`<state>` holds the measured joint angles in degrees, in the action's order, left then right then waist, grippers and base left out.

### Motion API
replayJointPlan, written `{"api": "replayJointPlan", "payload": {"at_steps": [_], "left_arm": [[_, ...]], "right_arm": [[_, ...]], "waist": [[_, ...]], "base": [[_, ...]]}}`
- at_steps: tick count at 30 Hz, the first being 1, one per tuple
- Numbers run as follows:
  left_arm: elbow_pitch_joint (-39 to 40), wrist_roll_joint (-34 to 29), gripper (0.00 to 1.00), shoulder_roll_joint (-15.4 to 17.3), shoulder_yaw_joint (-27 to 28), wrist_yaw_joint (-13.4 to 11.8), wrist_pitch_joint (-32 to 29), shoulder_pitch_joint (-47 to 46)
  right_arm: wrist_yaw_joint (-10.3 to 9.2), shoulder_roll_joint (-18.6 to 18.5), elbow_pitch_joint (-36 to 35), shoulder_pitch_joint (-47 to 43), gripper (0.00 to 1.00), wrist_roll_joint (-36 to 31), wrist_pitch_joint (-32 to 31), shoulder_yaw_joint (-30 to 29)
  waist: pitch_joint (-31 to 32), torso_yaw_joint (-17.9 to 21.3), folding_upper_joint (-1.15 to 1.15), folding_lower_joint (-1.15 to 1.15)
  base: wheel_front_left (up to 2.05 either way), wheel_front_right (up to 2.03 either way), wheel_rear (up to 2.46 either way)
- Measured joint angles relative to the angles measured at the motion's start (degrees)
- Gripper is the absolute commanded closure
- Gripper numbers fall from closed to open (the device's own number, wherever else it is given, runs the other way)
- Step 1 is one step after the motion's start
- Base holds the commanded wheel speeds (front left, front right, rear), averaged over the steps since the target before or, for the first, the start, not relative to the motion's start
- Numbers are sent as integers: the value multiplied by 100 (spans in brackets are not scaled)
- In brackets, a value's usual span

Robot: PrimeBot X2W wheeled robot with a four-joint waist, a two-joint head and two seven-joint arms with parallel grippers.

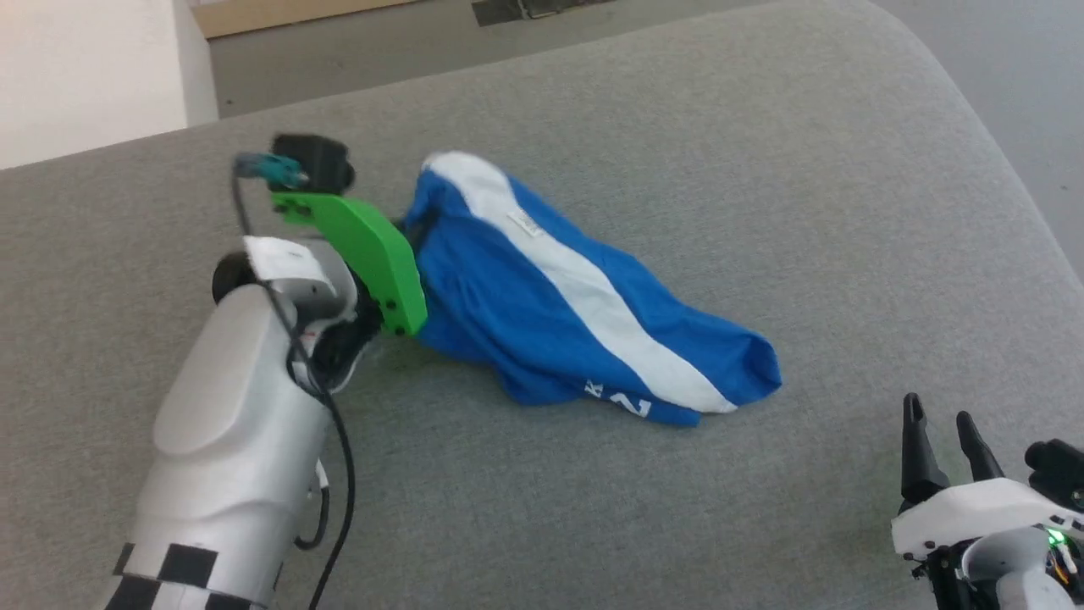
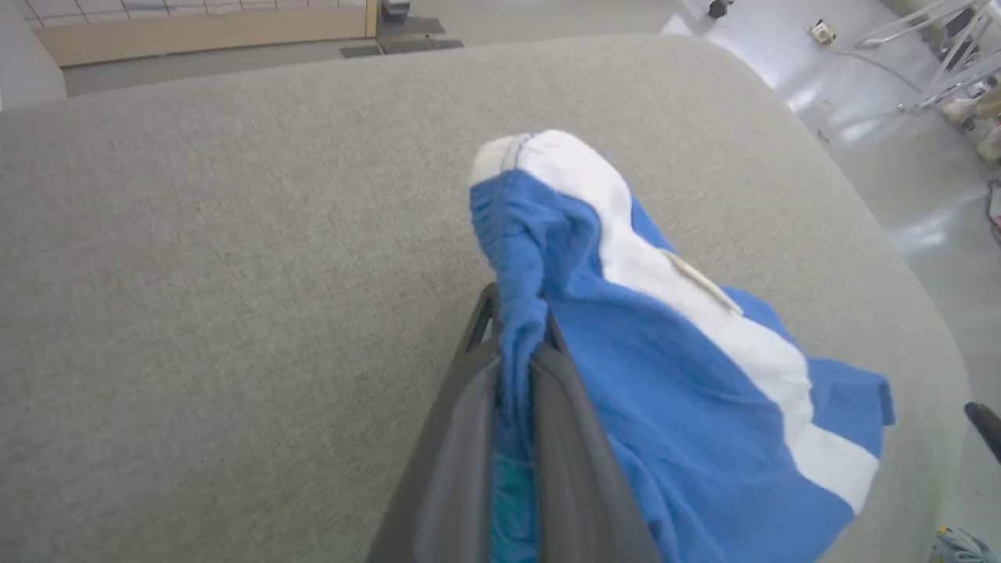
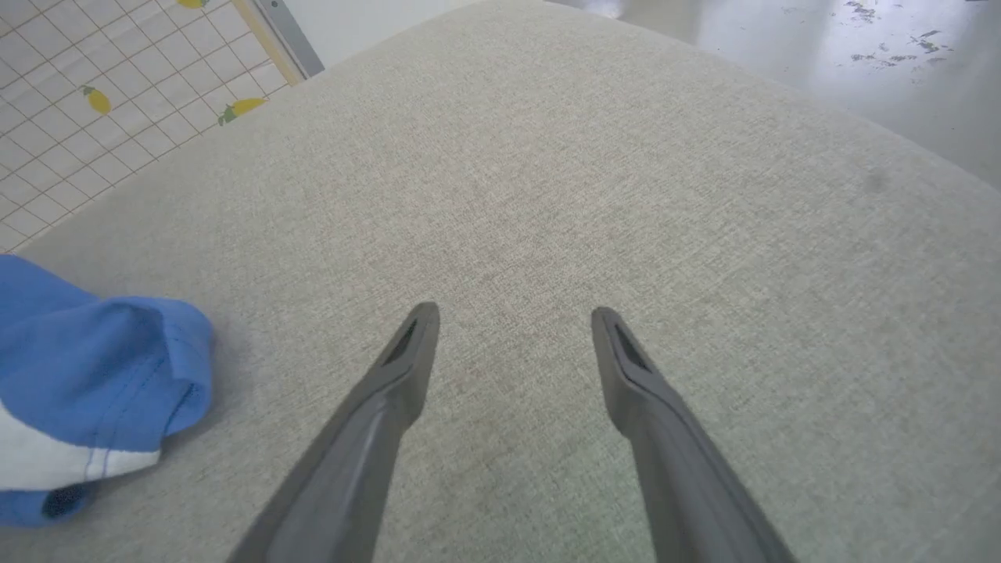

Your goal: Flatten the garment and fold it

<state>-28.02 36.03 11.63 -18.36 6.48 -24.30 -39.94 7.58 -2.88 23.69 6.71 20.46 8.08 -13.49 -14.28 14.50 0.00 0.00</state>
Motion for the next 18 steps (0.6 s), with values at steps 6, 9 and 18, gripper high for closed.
{"api": "replayJointPlan", "payload": {"at_steps": [6, 9, 18], "left_arm": [[1016, 454, 100, -10, 669, -60, 916, 514], [1428, 532, 100, 159, 902, -344, 1025, 1522], [1707, 975, 100, 232, 1214, -1115, 493, 4085]], "right_arm": [[0, -1, 31, 63, 0, -154, -124, 14], [0, 1, 31, 57, 0, -186, -171, 34], [0, 4, 40, 36, 0, -185, -283, 233]], "waist": [[291, -320, 0, 0], [455, -552, 0, 0], [806, -1243, 0, 0]], "base": [[0, 0, 0], [0, 0, 0], [0, 0, 0]]}}
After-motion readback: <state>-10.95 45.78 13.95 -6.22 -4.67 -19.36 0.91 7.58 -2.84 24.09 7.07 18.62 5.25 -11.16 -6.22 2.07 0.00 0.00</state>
